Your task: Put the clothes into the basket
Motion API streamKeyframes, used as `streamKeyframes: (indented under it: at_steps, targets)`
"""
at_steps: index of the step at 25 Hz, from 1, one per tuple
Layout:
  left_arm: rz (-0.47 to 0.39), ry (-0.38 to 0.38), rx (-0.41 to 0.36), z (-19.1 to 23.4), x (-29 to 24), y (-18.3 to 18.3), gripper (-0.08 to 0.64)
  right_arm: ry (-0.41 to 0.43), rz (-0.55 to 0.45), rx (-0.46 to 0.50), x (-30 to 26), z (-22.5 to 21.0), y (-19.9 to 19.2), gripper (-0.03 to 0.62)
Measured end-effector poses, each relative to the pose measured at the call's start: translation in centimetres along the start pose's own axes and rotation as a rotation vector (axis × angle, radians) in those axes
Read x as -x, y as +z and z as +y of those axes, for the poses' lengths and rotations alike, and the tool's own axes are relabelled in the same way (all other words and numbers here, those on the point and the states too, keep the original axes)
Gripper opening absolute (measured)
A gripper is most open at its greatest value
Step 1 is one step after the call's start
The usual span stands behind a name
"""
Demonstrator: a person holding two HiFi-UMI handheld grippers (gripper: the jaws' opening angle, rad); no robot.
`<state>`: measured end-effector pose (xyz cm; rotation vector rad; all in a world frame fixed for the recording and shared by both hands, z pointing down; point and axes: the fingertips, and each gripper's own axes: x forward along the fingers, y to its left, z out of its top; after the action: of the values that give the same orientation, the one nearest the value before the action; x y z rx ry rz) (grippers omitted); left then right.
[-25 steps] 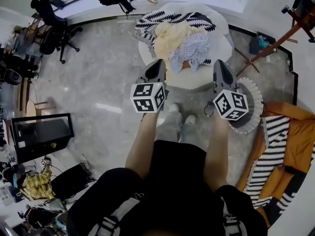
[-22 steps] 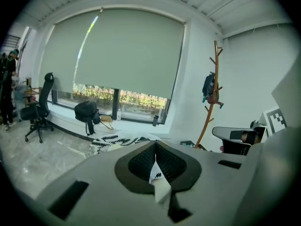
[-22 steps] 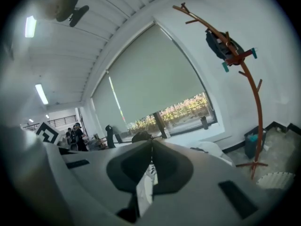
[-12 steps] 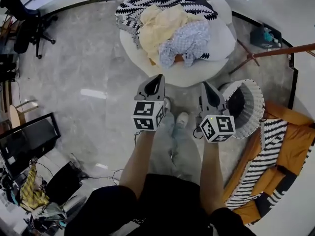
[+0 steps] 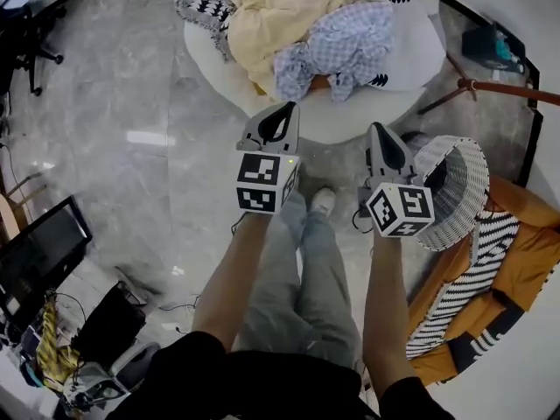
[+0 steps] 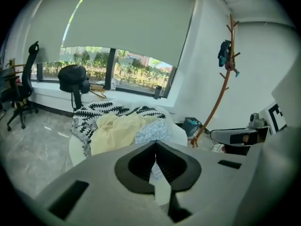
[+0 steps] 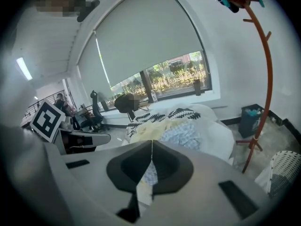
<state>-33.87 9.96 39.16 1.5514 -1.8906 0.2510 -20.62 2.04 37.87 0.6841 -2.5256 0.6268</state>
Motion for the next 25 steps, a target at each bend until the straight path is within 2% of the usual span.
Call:
streamKeyframes:
  at_steps: [12, 13, 15, 16, 18, 20, 25]
  targets:
    - [0.063, -0.003, -0.009, 7.5, -11.9, -5.0, 0.009, -0.034, 0.061, -0.006, -12.0, -4.9, -4.9, 0.012]
    - [0.076, -0.002, -0.018, 7.8, -12.5, -5.6, 0.009, -0.035, 0.071, -0.009, -12.7, -5.2, -5.3, 0.024]
    - [0.107, -0.004, -0.054, 8.3, -13.4, -6.9, 0.011, -0.035, 0.113, 0.003, -14.2, -5.9, -6.6, 0.218]
    - [0.123, -0.010, -0.071, 8.5, -13.8, -7.5, 0.022, -0.042, 0.137, 0.021, -14.9, -6.4, -7.2, 0.238]
    - [0.156, -0.030, -0.088, 8.7, -14.9, -8.7, 0.128, -0.057, 0.167, 0.045, -16.3, -7.6, -8.1, 0.249]
    - [0.195, -0.048, -0.097, 8.9, -16.1, -9.9, 0.178, -0.063, 0.179, 0.045, -17.5, -8.9, -8.8, 0.259]
    - [0.271, -0.061, -0.131, 10.2, -18.8, -12.1, 0.221, -0.131, 0.223, 0.037, -20.7, -12.5, -10.3, 0.284]
